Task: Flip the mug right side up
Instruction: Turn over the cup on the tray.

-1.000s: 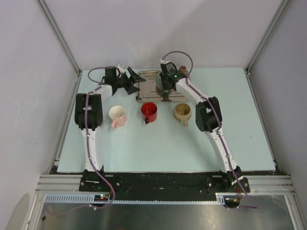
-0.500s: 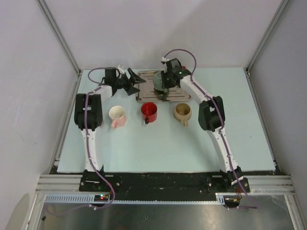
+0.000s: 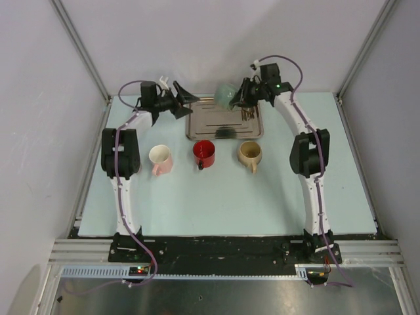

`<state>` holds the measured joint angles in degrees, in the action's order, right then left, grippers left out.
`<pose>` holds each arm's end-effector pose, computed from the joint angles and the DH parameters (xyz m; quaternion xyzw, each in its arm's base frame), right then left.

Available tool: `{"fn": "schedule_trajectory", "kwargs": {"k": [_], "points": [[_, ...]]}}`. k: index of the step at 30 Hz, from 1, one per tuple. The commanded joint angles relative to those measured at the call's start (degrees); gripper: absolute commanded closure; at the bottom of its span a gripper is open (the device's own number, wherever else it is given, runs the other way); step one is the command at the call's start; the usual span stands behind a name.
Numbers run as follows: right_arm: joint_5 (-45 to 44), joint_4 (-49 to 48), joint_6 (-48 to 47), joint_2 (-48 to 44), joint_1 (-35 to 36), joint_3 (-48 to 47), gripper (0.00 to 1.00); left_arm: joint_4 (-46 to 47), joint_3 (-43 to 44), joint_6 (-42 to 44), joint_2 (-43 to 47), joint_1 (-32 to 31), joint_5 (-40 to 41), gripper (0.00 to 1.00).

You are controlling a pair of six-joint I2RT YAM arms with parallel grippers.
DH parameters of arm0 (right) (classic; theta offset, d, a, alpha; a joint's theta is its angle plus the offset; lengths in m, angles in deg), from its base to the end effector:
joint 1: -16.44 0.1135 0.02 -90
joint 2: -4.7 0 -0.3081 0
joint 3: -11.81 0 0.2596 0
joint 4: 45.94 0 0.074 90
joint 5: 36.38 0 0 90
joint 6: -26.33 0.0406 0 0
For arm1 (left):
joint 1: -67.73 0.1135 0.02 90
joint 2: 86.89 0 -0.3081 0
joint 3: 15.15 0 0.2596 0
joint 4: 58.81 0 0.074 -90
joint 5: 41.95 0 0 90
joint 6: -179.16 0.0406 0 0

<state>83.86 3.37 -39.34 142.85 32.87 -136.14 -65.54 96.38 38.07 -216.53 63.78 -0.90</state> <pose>0.5596 0.1863 0.2939 -0.0508 0.8788 0.3645 0.3038 0.5512 -0.0688 0.2278 -0.1022 0.7921 -0.5361 0.2733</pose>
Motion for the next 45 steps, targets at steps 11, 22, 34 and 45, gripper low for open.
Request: {"fn": "schedule_trajectory", "kwargs": {"k": [11,22,34,45], "points": [[26.33,-30.0,30.2,-11.86,-4.89,11.28,1.0,16.14,9.69,-18.27,2.92,-4.35,-2.3,0.02],[28.34,-34.3,33.82,-13.15,-3.27,13.95,1.0,22.71,5.71,-25.18,3.74,-5.48,-1.12,0.02],[26.47,-32.77,32.31,-12.9,-3.94,14.21,1.0,25.48,2.64,-27.51,4.53,-6.1,-1.09,0.02],[28.29,-33.85,31.97,-11.76,-0.54,16.63,1.0,29.71,3.77,-31.6,3.96,-7.7,-0.19,0.02]]}}
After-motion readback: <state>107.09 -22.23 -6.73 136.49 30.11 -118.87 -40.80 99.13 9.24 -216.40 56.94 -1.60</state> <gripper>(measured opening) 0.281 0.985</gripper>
